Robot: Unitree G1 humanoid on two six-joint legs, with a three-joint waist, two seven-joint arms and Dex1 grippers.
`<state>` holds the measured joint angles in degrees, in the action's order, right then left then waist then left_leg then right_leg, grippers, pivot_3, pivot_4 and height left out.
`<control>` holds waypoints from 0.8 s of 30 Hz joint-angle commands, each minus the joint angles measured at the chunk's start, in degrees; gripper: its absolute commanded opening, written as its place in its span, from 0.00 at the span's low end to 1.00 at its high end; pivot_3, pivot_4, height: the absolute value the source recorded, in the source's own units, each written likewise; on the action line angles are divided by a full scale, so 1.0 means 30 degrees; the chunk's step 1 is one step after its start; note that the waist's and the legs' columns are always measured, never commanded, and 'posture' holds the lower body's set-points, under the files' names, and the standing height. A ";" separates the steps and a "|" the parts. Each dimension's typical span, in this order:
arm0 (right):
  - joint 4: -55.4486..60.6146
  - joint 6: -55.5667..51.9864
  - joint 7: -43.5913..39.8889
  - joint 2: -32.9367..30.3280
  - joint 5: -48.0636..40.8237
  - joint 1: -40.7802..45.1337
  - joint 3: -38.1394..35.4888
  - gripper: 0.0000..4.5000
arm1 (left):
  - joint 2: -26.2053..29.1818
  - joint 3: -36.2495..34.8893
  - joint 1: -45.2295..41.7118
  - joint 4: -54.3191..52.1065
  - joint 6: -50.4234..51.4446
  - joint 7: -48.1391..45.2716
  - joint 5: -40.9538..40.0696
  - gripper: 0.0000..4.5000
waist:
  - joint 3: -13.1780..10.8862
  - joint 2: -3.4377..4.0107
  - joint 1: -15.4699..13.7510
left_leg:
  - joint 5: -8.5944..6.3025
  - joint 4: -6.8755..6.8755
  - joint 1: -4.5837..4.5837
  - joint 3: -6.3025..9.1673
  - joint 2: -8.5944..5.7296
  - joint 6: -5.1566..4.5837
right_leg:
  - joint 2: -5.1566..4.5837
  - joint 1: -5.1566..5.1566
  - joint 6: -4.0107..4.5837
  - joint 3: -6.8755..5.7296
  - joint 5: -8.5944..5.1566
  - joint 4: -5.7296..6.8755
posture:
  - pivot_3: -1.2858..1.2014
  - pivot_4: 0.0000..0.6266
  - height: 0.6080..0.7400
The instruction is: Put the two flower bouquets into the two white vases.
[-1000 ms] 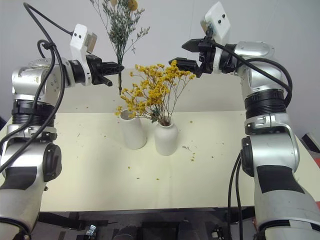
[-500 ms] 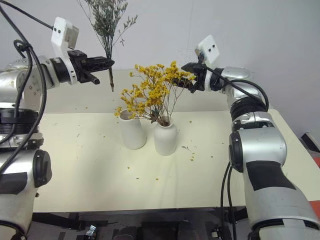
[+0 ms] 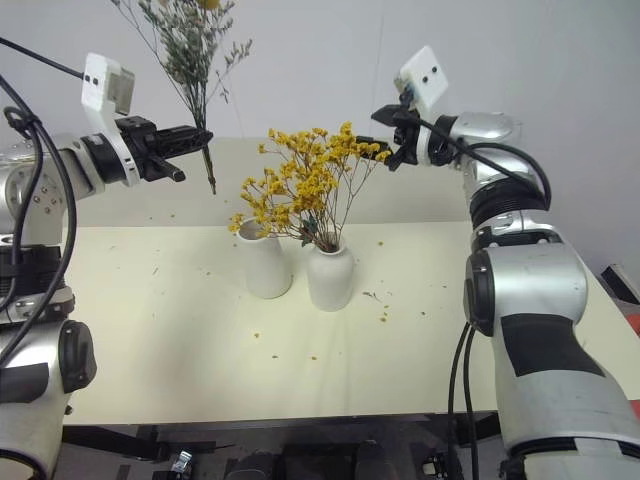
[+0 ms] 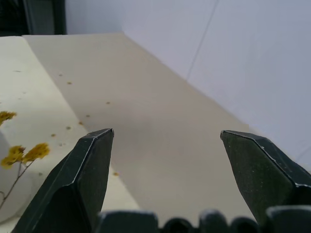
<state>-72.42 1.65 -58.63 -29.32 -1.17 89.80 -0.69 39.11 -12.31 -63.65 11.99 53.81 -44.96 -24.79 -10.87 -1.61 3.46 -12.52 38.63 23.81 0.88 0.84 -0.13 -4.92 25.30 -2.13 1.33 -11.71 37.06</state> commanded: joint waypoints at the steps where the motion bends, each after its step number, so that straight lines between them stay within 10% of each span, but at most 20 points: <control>1: 0.1476 0.0066 -0.0558 -0.0593 -0.0071 0.0232 -0.0191 0.93 | -0.0453 -0.1879 -0.0879 0.0144 0.0626 -0.0607 -0.2456 0.00 | 0.0000 0.0000 -0.0003 | 0.0000 0.0000 -0.0001 -0.0001 -0.0001 -0.0001 | -0.0001 -0.0002 0.0000 0.0001 0.0000 -0.0001 | 0.52 0.24 1.00; 10: 0.5619 -0.2701 -0.2264 -0.1367 -0.1373 -0.0406 -0.0810 0.93 | -0.1177 -0.1409 -0.1832 0.1656 0.3153 -0.1243 -0.4742 0.00 | -0.0005 0.0008 0.0119 | 0.0005 0.0004 -0.0014 0.0001 -0.0007 0.0007 | -0.0003 -0.0010 -0.0002 0.0002 0.0002 0.0015 | 0.52 0.24 1.00; 24: 1.9725 -1.8489 -0.1295 -0.3505 -0.3480 -0.1443 0.0512 0.93 | -0.1697 0.3019 -0.2405 0.5680 -0.0733 -0.5079 -0.2159 0.00 | -0.0011 0.0017 -0.0071 | 0.0006 0.0040 -0.0011 -0.0004 -0.0012 0.0007 | -0.0003 -0.0013 -0.0003 -0.0003 0.0005 0.0019 | 0.52 0.24 1.00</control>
<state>-15.17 -51.43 -63.32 -38.86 -10.56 82.82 1.09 34.03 -3.52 -69.00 28.39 54.96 -58.46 -32.49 -10.90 -1.55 3.25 -12.50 38.75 23.77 0.87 0.81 -0.11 -4.93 25.26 -2.14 1.32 -11.69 37.11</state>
